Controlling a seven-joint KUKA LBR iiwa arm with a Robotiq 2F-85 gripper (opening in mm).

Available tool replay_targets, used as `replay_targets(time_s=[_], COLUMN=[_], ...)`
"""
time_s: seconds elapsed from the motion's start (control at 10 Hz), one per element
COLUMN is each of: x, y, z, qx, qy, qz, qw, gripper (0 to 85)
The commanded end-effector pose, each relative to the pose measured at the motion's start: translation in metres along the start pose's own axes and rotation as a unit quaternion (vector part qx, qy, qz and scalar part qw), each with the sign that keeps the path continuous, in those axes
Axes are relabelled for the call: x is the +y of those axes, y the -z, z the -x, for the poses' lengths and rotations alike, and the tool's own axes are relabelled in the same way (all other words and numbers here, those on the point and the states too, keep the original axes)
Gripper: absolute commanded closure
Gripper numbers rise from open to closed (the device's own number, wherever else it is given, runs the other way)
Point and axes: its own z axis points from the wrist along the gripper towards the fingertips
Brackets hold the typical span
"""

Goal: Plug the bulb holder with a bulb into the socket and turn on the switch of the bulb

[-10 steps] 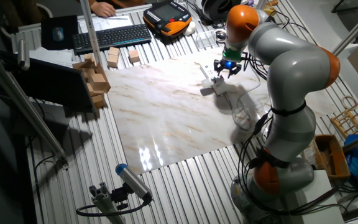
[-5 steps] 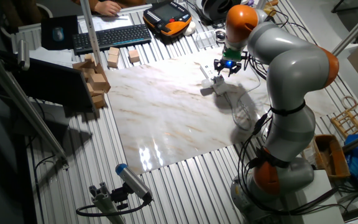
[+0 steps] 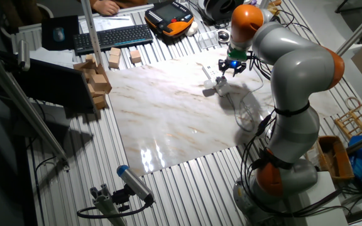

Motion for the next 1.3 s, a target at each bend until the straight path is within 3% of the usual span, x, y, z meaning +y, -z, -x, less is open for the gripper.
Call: replay_targets(time_s=[0.0,0.1,0.2,0.3,1.2], x=[0.0,0.0,0.0,-0.001,0.001], y=[-0.001,-0.003,-0.005,-0.007,-0.019], z=[0.0,0.0,0.001,0.001,-0.007], qx=[0.0,-0.001,0.006,0.016,0.019], qy=[0.004,0.009,0.016,0.019,0.025], qz=[-0.001,-0.003,-0.007,-0.006,-0.013], qw=[1.0,0.9999,0.9998,0.9997,0.9994], gripper=[34.0,34.0,34.0,51.0,51.0])
